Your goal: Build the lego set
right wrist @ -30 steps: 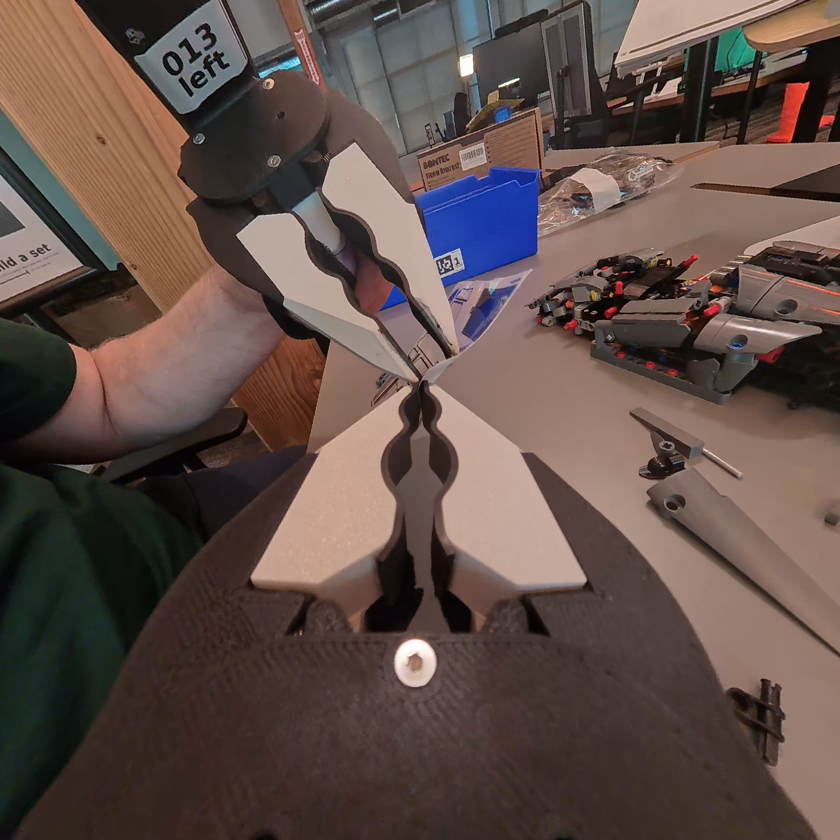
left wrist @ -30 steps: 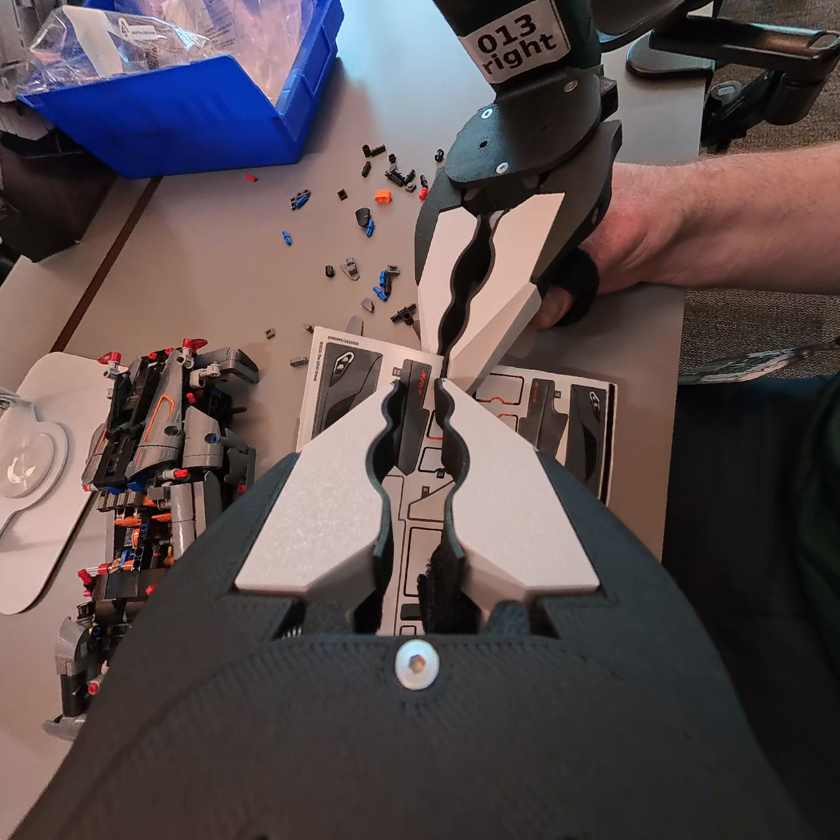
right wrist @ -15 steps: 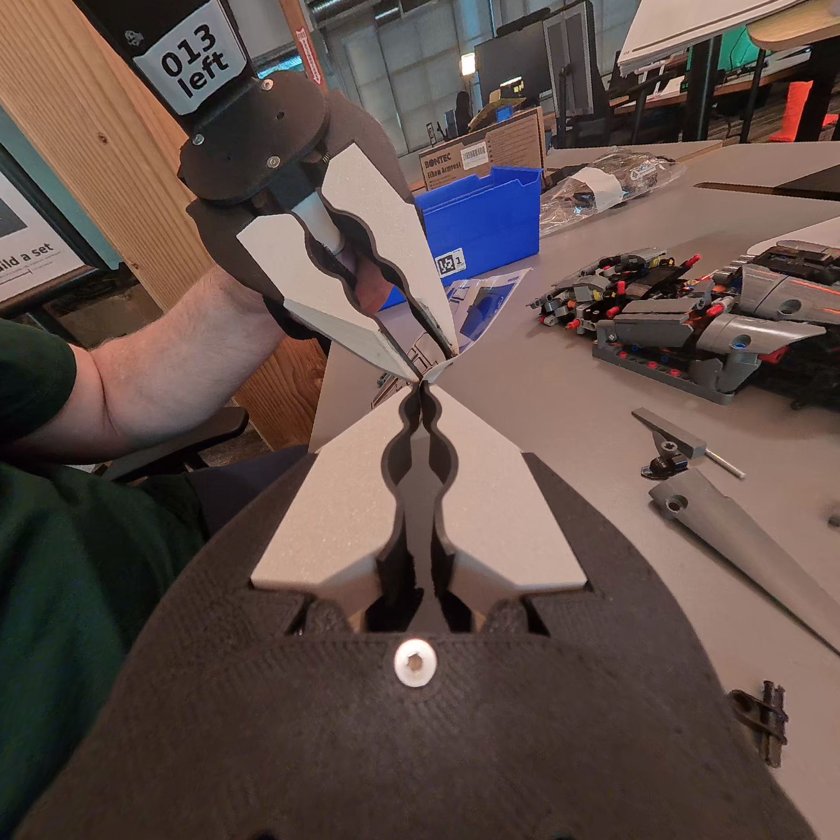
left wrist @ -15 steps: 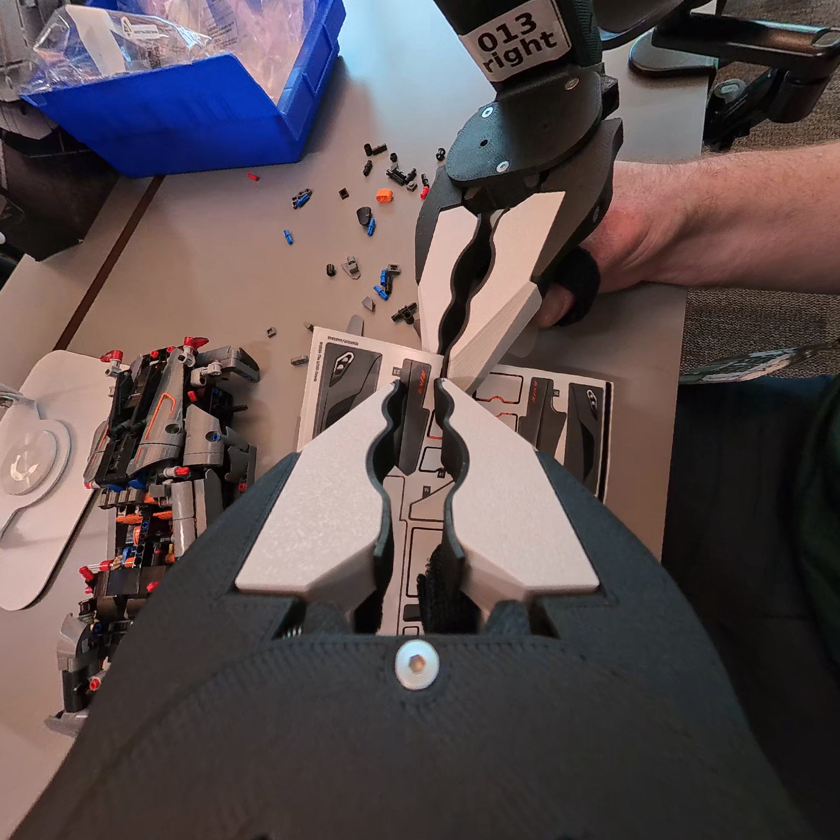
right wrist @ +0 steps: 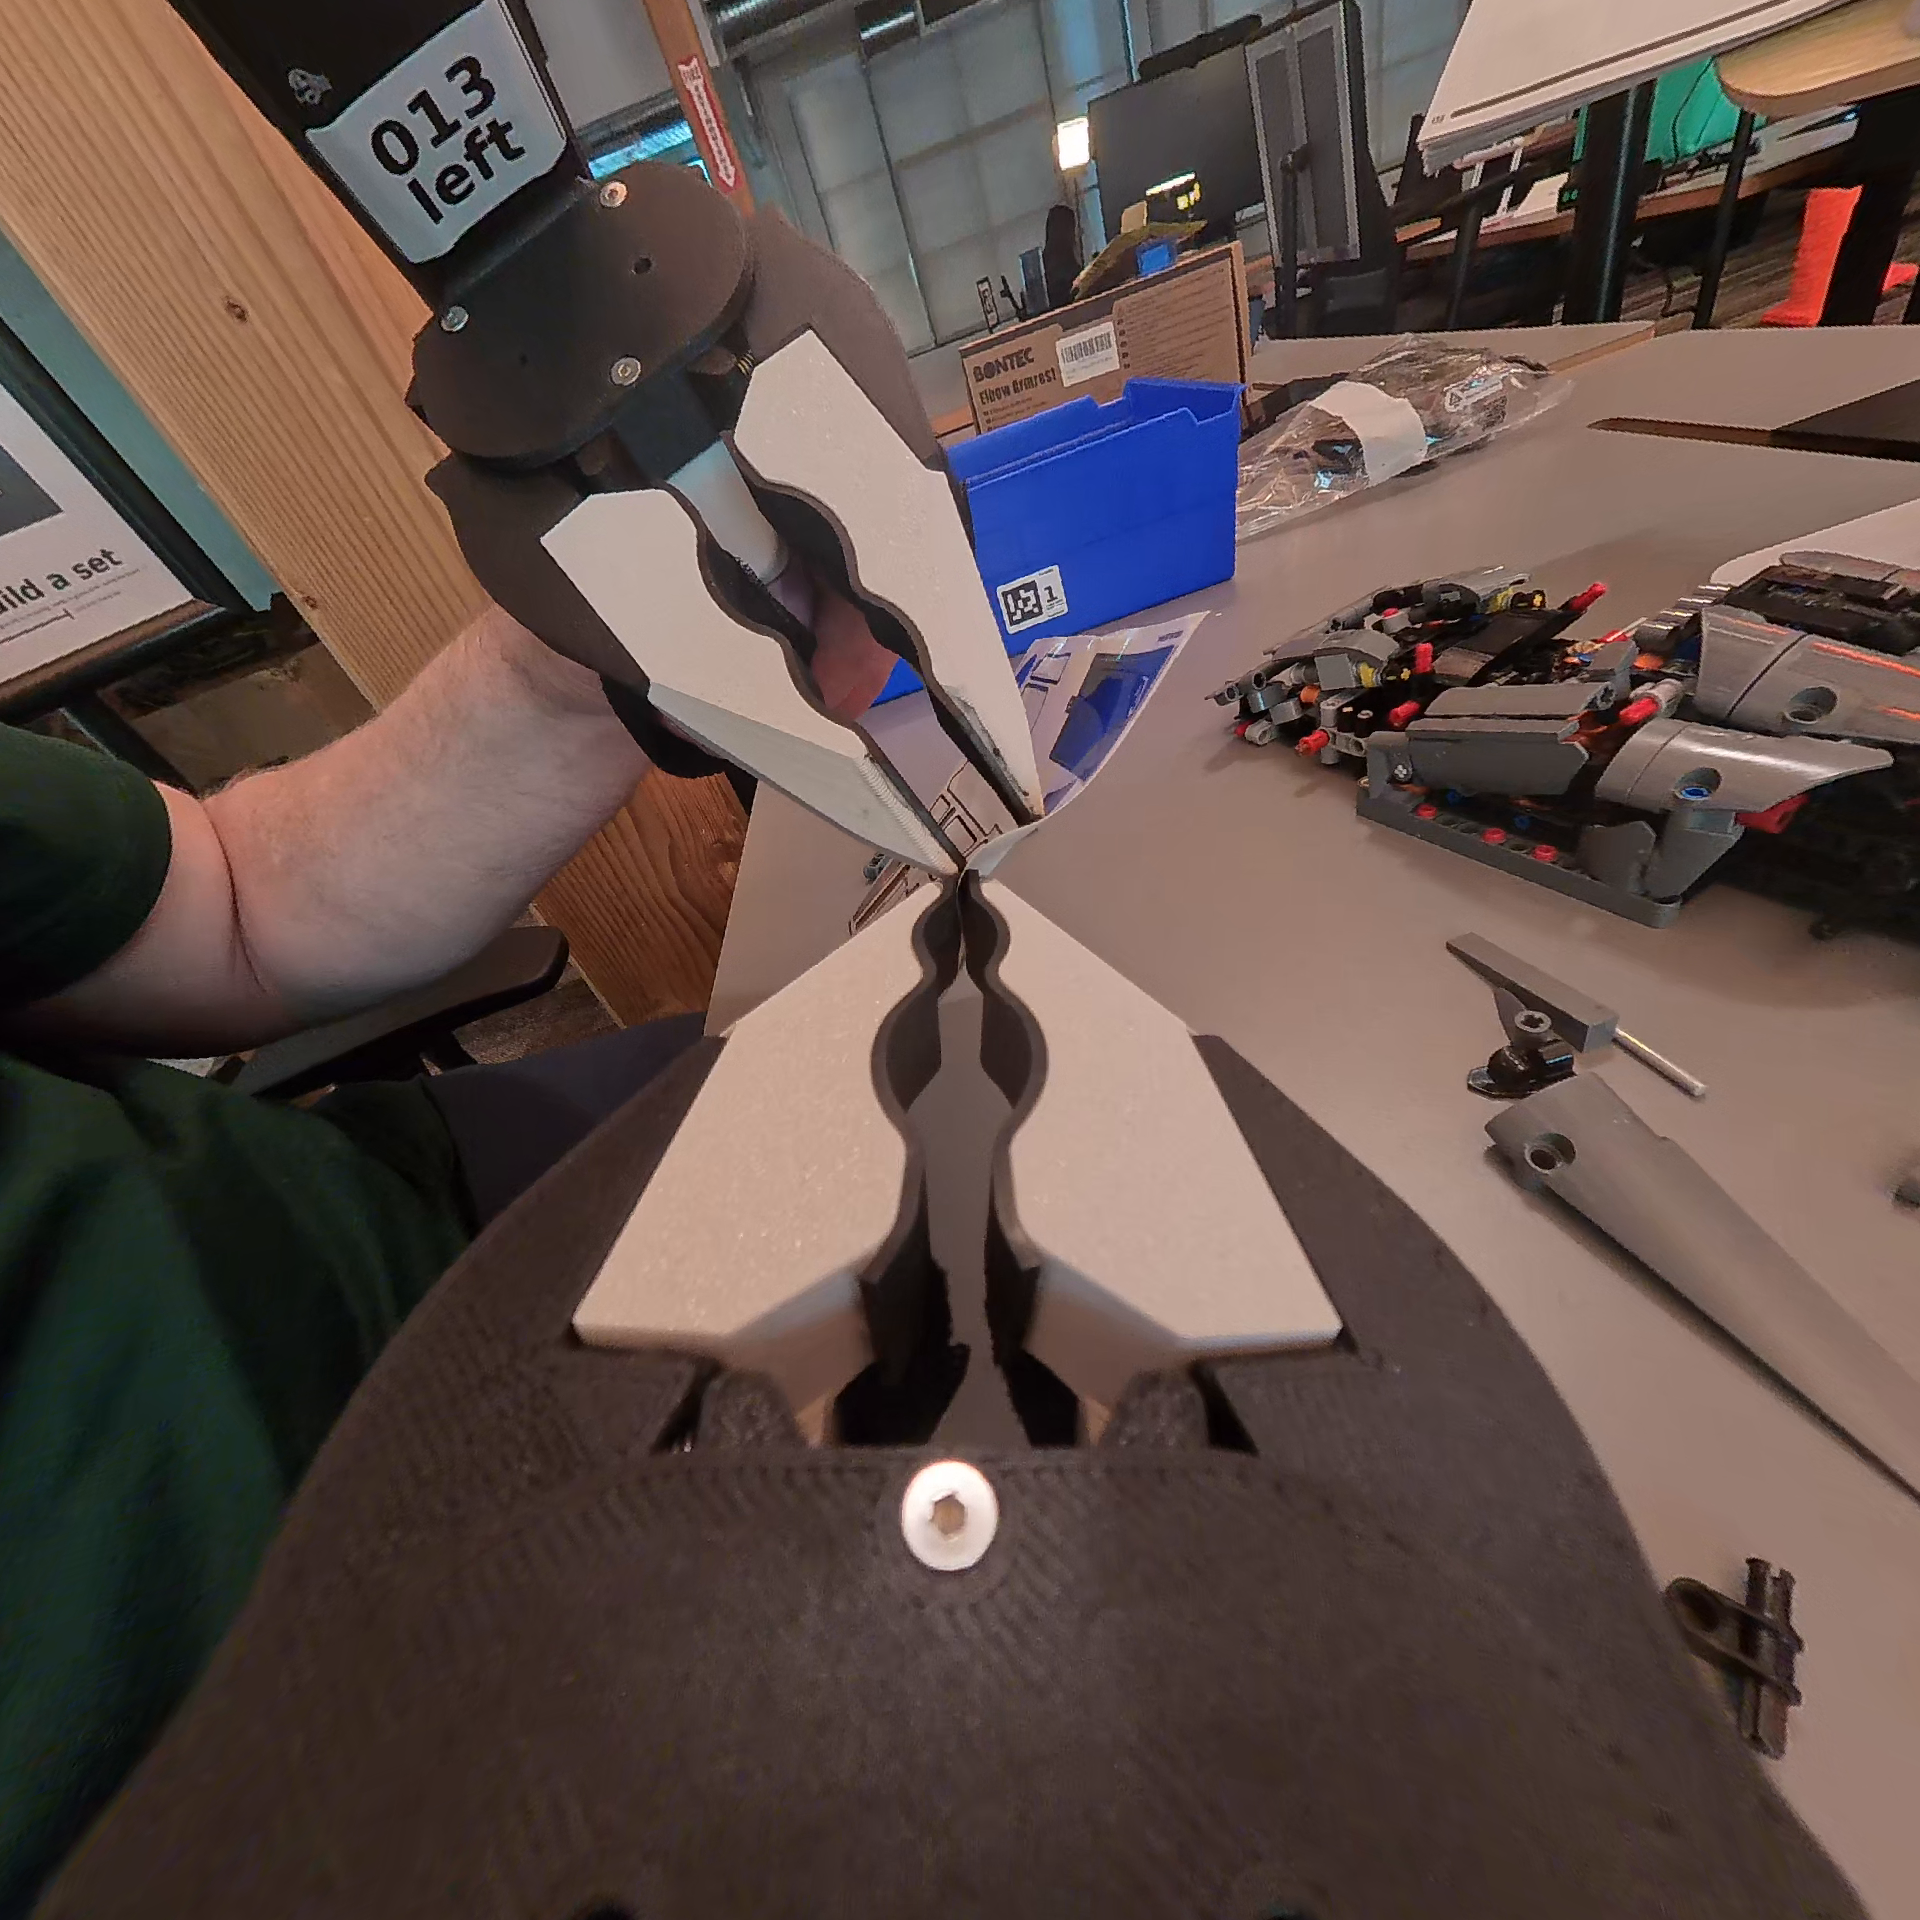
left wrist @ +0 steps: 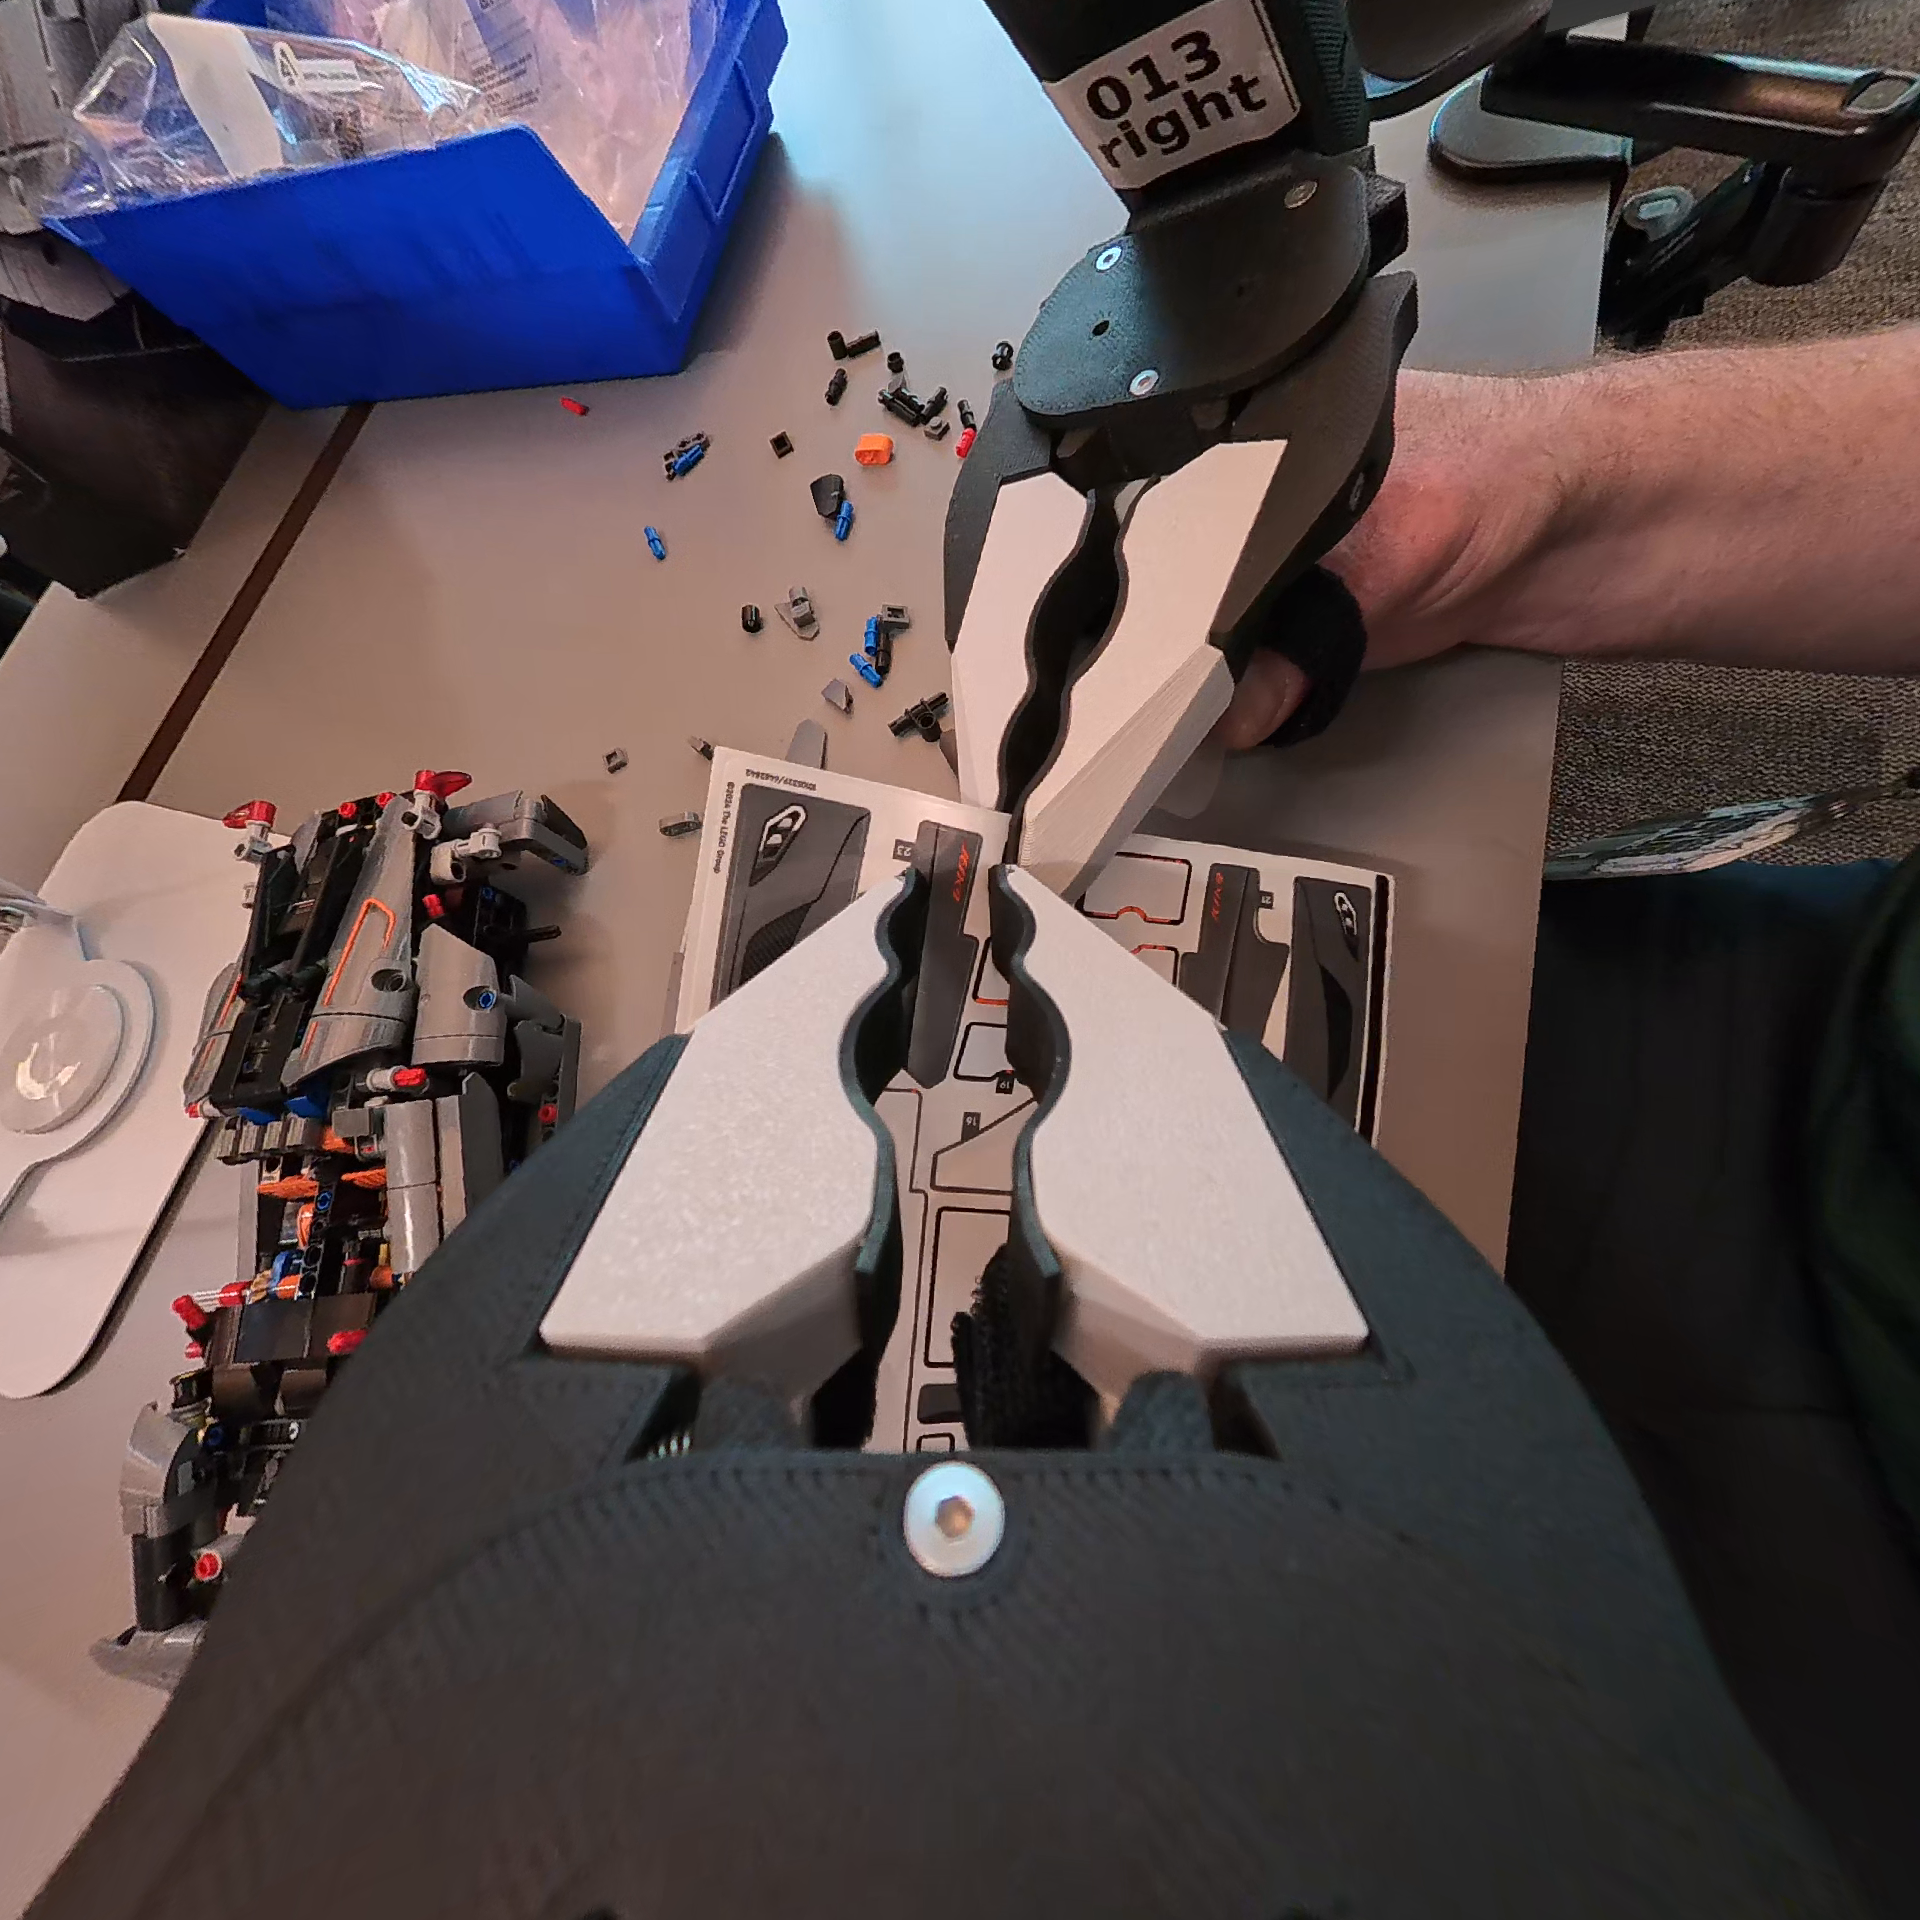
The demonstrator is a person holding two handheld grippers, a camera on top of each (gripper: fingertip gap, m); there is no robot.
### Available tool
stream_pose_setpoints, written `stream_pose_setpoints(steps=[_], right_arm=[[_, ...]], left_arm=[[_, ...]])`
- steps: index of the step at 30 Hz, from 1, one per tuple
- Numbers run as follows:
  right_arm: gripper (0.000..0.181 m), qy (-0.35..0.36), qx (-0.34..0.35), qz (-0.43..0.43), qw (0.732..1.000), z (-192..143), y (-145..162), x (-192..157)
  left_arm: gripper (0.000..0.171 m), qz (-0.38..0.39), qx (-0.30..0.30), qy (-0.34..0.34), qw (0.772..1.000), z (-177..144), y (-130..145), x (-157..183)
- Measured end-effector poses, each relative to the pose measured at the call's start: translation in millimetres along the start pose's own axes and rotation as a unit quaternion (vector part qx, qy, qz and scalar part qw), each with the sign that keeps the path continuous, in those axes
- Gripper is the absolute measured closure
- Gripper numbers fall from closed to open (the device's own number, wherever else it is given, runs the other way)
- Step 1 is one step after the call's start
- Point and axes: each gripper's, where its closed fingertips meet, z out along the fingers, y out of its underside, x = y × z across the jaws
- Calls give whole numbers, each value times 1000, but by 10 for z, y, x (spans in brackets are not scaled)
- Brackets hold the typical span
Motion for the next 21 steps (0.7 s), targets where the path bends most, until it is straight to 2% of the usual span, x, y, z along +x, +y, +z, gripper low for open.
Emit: stream_pose_setpoints(steps=[21], right_arm=[[181,2,5,-5,1000,-13,-22,-2]], left_arm=[[168,-12,12,23,1000,6,-29,27]])
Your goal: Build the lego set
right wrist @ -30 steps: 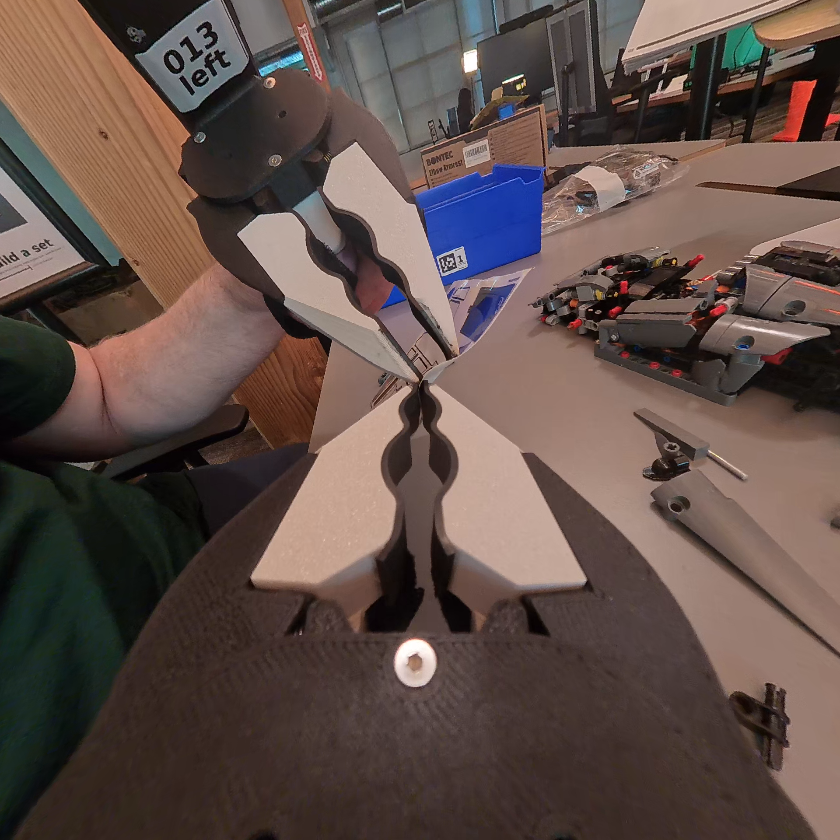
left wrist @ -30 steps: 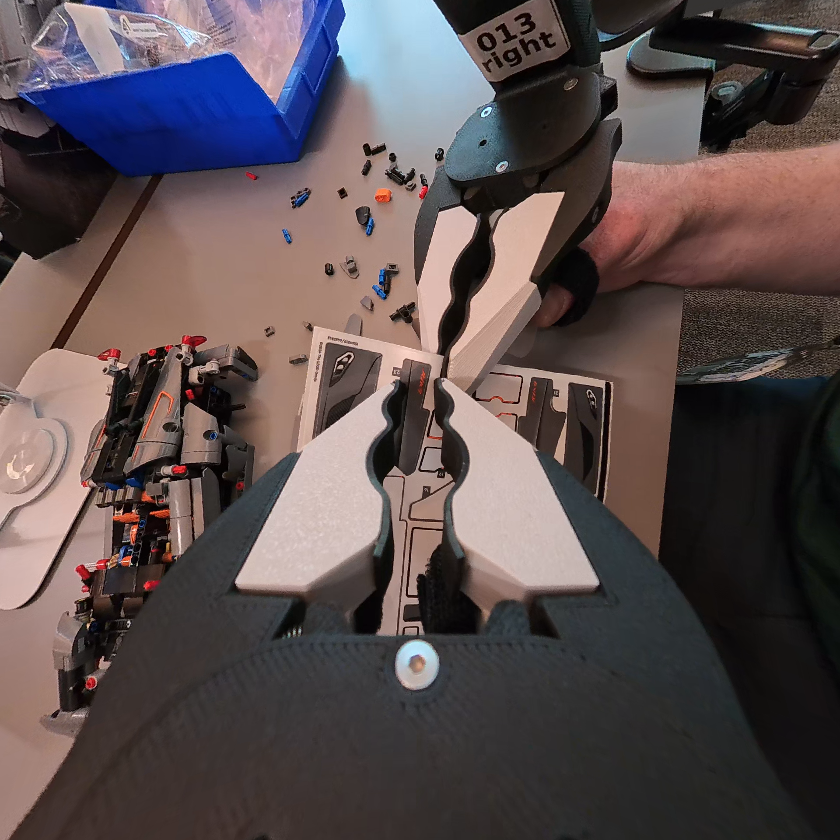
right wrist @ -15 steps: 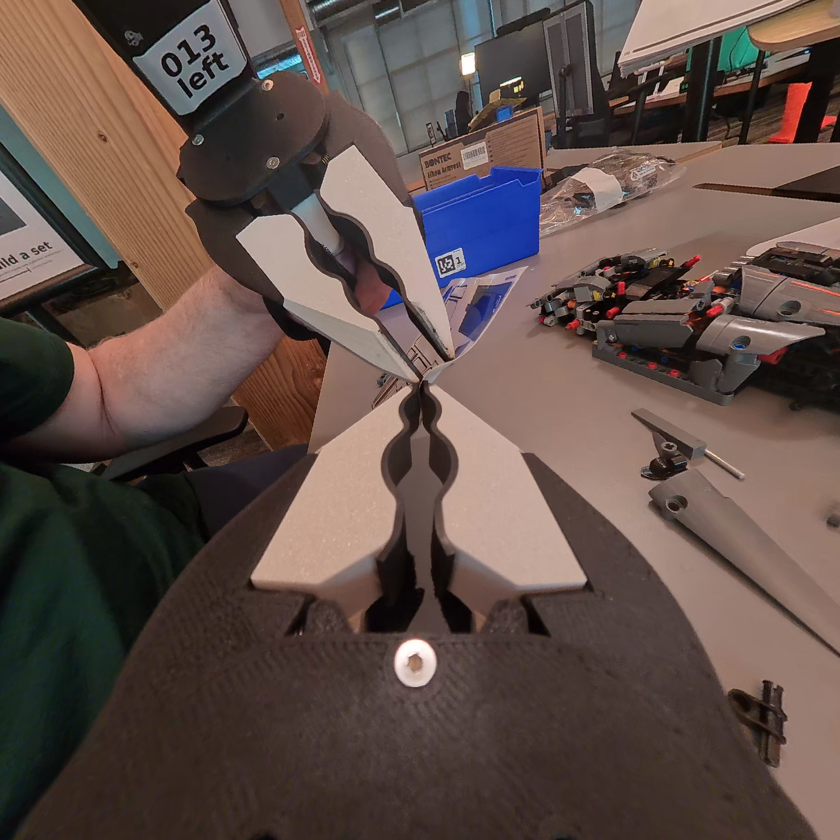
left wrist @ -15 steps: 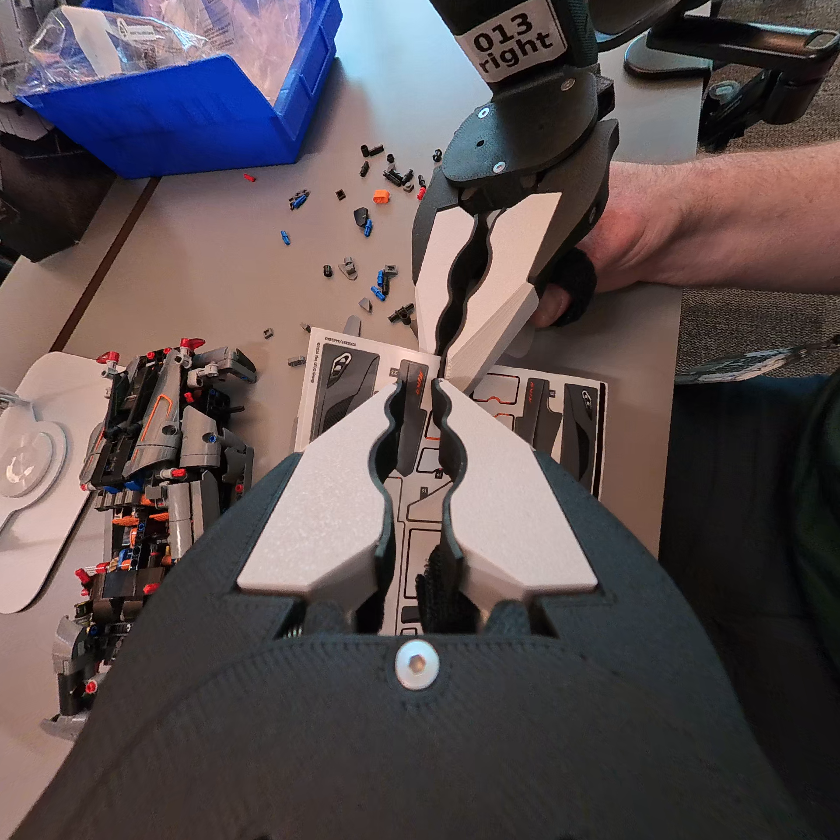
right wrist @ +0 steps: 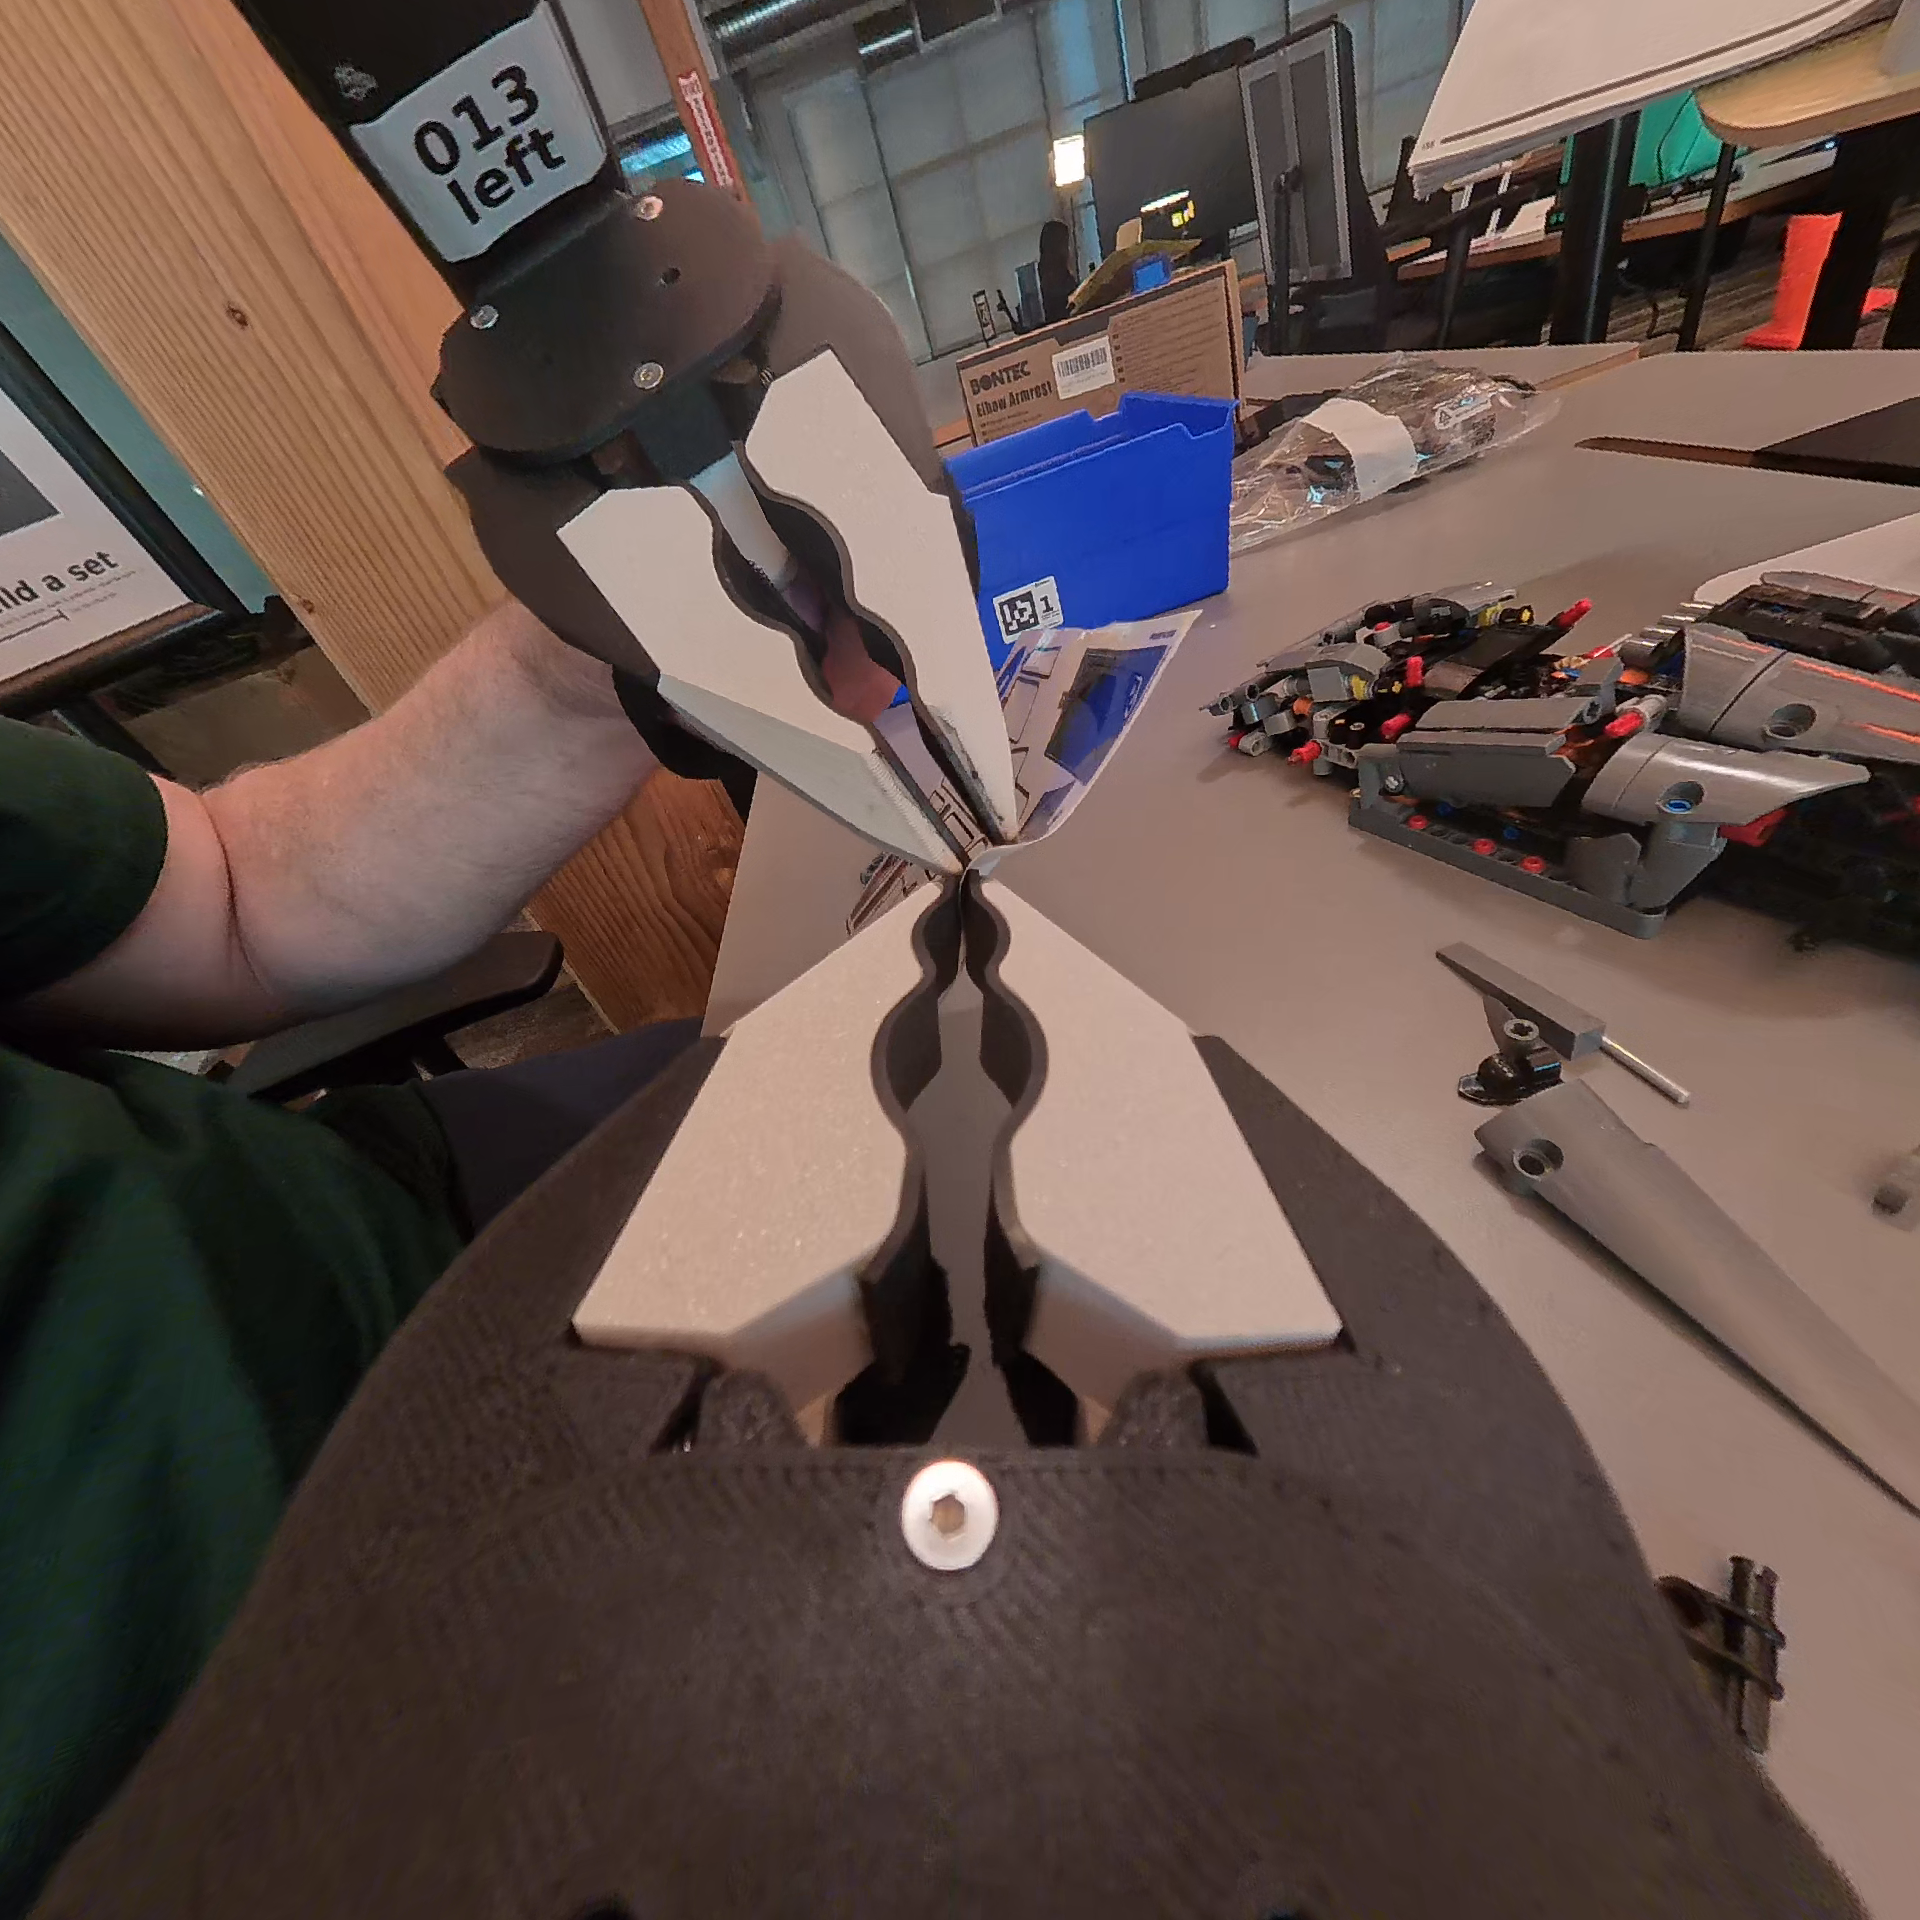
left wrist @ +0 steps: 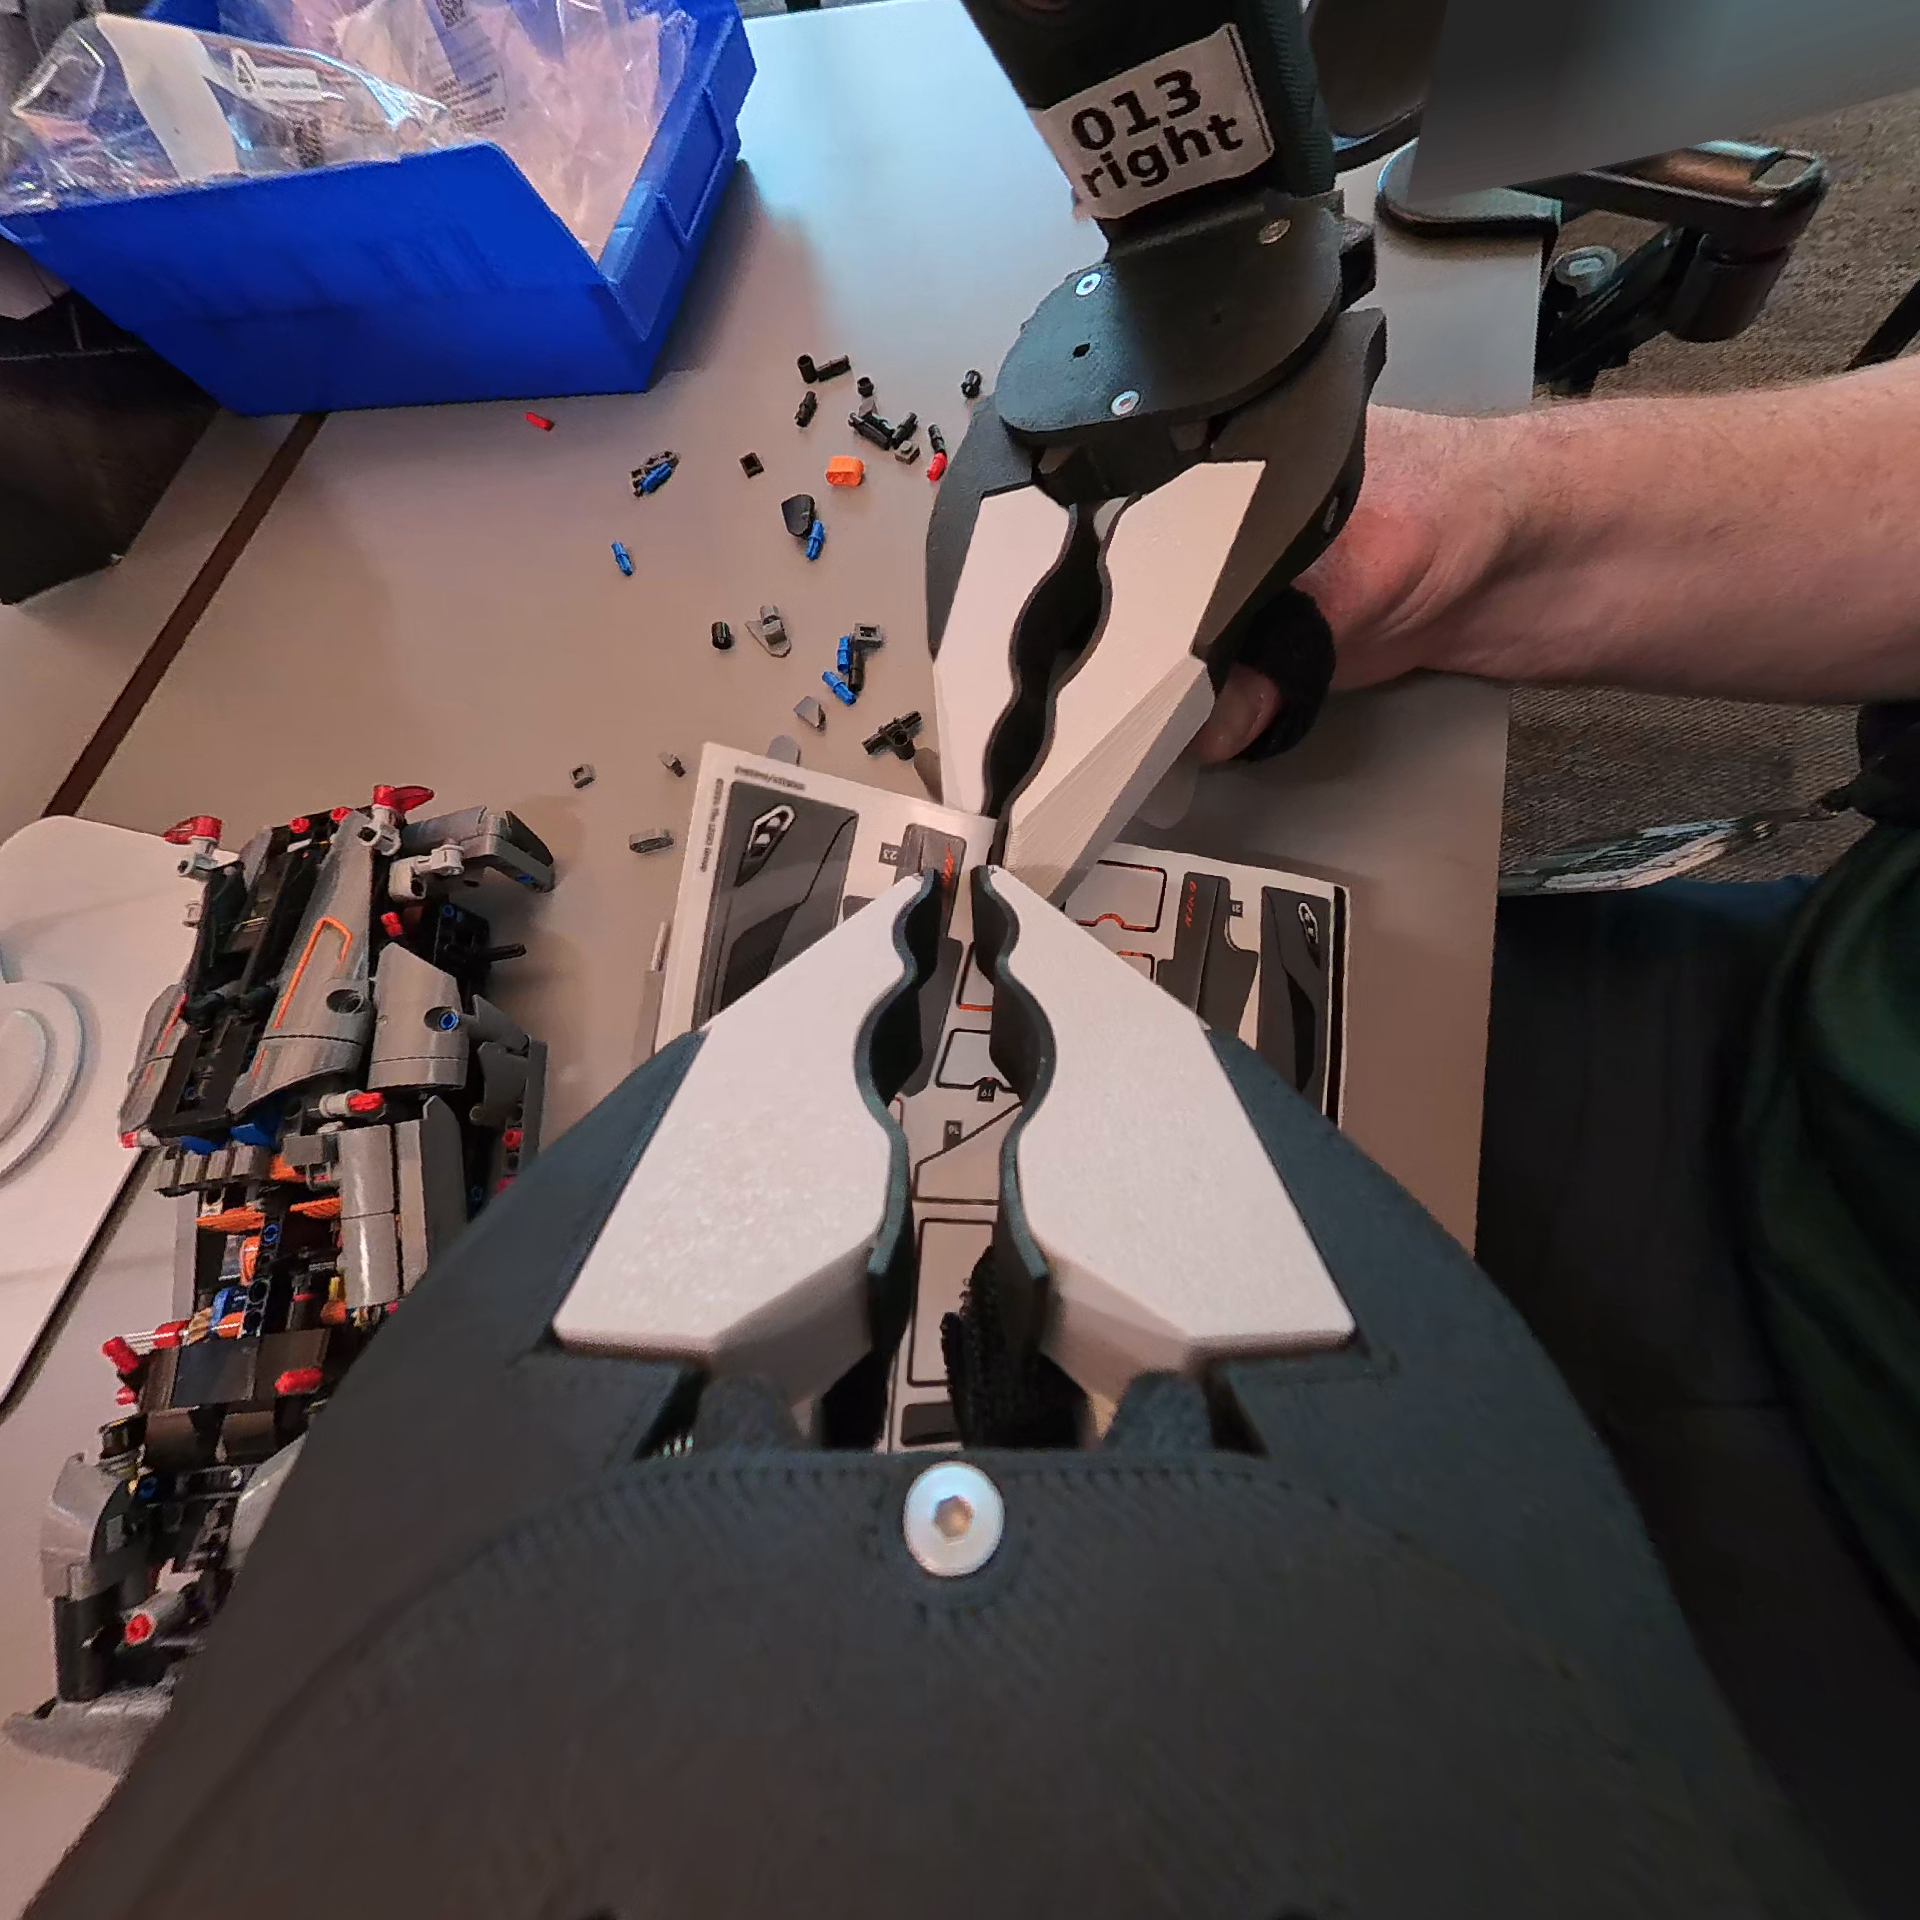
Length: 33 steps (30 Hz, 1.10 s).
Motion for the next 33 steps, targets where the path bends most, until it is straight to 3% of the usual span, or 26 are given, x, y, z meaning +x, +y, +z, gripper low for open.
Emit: stream_pose_setpoints(steps=[8,18,25,33], right_arm=[[181,-16,11,-27,999,-10,-53,-102],[181,-33,6,-87,996,10,-58,-264],[181,-64,21,-144,987,-9,-105,-482],[181,-70,32,-157,985,-41,-135,-534]], left_arm=[[169,-26,41,50,998,-68,-72,73],[162,-26,43,90,995,-159,-99,175],[165,-86,71,210,971,-276,-182,368],[168,-111,103,253,955,-305,-240,418]])
